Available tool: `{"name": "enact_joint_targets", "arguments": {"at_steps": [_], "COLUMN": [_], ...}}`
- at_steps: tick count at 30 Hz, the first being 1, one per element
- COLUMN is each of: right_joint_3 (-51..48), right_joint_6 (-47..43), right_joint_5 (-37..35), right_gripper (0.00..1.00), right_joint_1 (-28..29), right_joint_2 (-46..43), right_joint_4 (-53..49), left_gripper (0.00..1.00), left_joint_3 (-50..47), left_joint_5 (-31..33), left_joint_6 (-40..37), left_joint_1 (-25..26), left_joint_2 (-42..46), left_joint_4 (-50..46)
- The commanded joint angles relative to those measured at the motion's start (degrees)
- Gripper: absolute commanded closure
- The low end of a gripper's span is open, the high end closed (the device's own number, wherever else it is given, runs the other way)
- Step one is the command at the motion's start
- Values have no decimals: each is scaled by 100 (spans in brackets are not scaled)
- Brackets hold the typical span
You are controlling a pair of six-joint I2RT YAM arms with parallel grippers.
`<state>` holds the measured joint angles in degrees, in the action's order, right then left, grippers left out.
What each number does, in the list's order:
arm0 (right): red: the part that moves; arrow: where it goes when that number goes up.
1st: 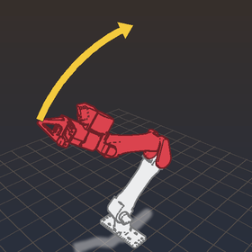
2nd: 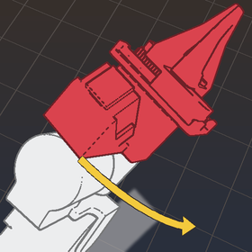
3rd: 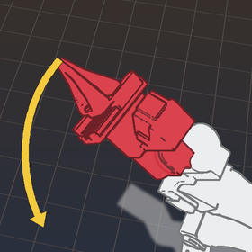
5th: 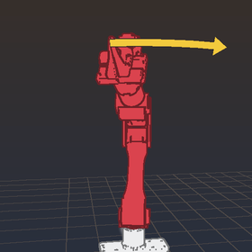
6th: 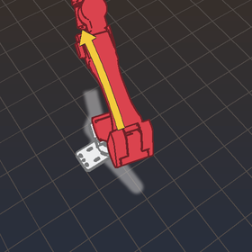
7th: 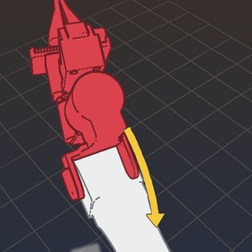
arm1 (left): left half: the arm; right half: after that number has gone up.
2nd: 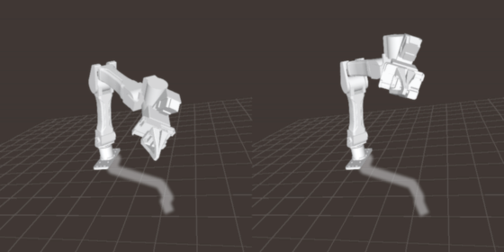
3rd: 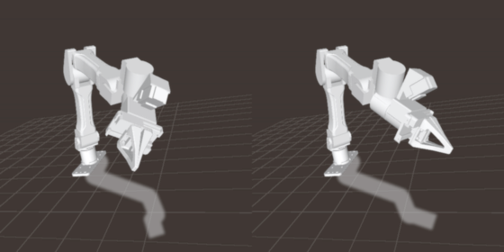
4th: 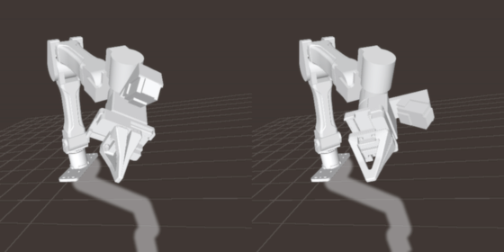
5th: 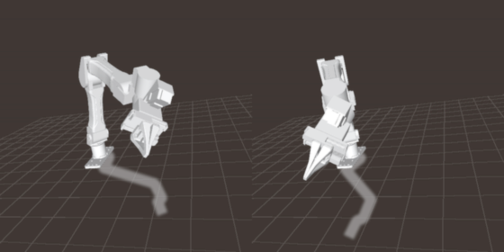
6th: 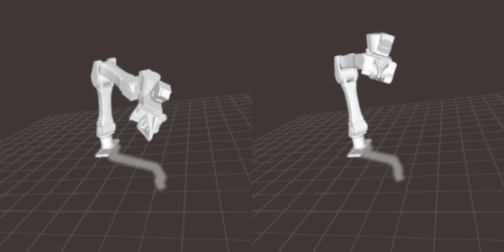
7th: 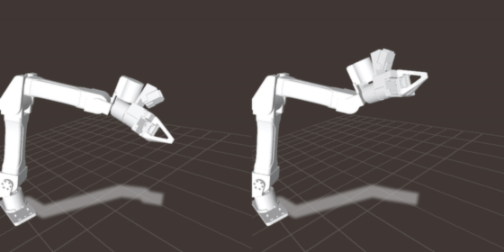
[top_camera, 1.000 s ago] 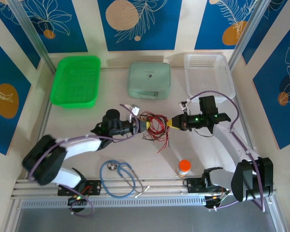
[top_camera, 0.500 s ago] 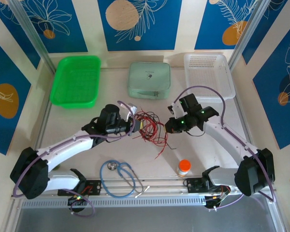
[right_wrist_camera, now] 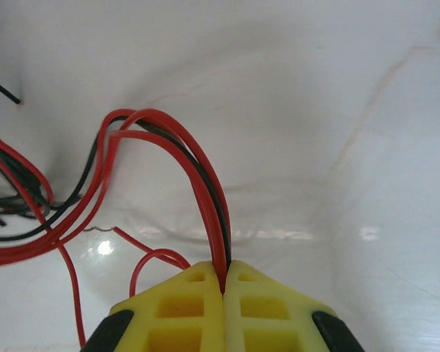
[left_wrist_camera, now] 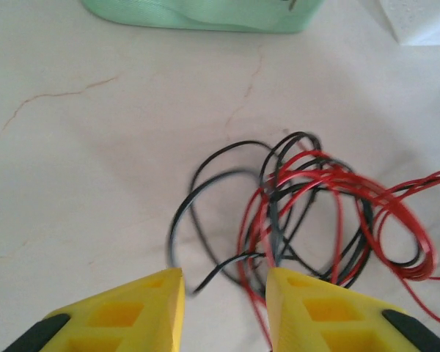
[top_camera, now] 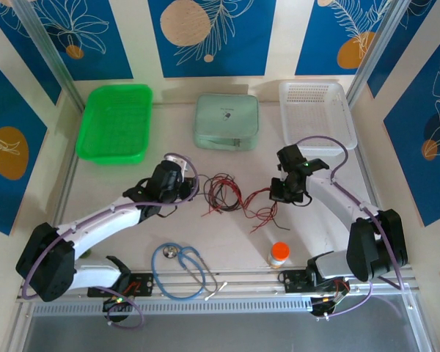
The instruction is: Untangle the cables
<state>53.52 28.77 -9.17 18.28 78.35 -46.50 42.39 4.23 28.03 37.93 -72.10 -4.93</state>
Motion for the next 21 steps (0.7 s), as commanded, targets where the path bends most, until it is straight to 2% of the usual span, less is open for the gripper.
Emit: {"name": "enact_joint_targets", "arguments": {"at_steps": [1,2,5,6,9,10,13,14,15,21], "right_joint_3": [-87,-79,94,205,602,733,1164,1293,1398,1695], "right_joint_6": [291,257,115,42,-248,-359,-623,-691,-727,-864], "right_joint_5": [-266,-216,-31,-52,-231,-254,-182,-112,-21,111], "right_gripper": [100,100,99,92,66,58,22,13,8,5], "right_joint_1": [-96,-97,-90,-73,168,282,664,792,914,1298], "right_joint_2": [105,142,258,271,130,56,-73,-40,19,1100], "right_joint_4": [-20,3,-144,-282,-702,-794,-981,-992,-972,-487], "left_gripper": [66,64,47,41,30,29,28,28,28,31], "left_joint_3": [-149,-147,-135,-135,-92,-53,129,188,253,683], "left_joint_5": [190,111,-300,-473,-1059,-1219,-1581,-1661,-1736,-2003], "left_joint_6": [140,147,137,118,-17,-62,-129,-115,-61,299], "left_joint_1": [-40,-41,-40,-41,-15,-6,50,71,90,314], "left_joint_2": [-94,-178,-343,-370,-448,-509,-888,-1079,-1302,-2516], "left_joint_4": [-42,10,252,359,590,607,605,636,708,1505]}}
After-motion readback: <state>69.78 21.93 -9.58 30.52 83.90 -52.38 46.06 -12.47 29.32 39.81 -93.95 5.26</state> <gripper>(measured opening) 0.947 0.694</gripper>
